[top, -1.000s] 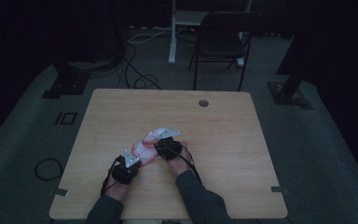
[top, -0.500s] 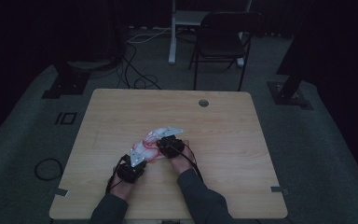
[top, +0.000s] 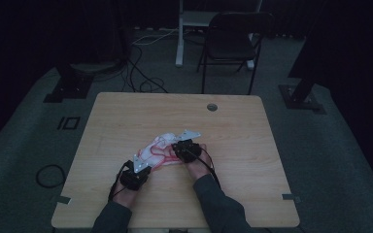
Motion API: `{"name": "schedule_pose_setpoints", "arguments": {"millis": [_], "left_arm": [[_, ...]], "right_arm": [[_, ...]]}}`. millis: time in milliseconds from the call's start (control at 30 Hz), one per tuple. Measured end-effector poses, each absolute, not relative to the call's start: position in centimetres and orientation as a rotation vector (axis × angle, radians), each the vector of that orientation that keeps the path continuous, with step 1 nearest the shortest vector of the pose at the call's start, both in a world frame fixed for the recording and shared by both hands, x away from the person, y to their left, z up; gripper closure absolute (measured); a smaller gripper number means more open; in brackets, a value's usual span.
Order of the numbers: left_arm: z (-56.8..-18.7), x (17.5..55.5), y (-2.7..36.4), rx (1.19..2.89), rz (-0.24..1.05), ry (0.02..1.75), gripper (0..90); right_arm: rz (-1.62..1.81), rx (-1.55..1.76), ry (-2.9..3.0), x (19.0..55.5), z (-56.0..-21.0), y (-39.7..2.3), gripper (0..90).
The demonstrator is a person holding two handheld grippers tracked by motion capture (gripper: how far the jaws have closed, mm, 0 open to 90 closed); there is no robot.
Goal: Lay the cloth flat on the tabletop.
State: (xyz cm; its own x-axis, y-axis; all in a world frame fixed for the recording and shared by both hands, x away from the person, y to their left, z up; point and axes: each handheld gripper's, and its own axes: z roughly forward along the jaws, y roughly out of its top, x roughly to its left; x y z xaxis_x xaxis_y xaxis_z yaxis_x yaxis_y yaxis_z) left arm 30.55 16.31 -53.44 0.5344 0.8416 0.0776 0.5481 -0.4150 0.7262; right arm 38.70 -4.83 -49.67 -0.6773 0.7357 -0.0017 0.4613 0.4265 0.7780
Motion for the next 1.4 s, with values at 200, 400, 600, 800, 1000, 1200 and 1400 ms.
{"name": "schedule_pose_setpoints", "arguments": {"millis": [200,400,600,800,1000,1200,1400], "left_arm": [[-52.9,30.3,17.1,2.088,0.579,1.132,89.7],[-52.3,30.2,18.2,2.047,0.569,1.158,89.7],[-51.9,30.1,19.1,2.013,0.571,1.175,89.8],[-51.3,30.0,19.7,1.989,0.581,1.181,89.8],[-50.2,30.1,20.3,1.93,0.564,1.176,89.9],[-49.6,30.5,20.8,1.919,0.588,1.182,89.9],[-48.2,31.8,21.2,1.902,0.635,1.175,89.9]], "right_arm": [[1.116,1.036,2.324,38.6,-49.5,-6.2,88.4],[1.104,1.052,2.302,38.9,-49.1,-7.8,88.5],[1.092,1.072,2.276,39.1,-48.7,-9.2,88.5],[1.075,1.084,2.251,39.6,-48.1,-10.4,88.6],[1.06,1.08,2.23,40.0,-47.3,-11.1,88.6],[1.051,1.07,2.212,40.4,-46.6,-11.4,88.6],[1.055,1.082,2.194,40.8,-46.2,-11.8,88.7]]}}
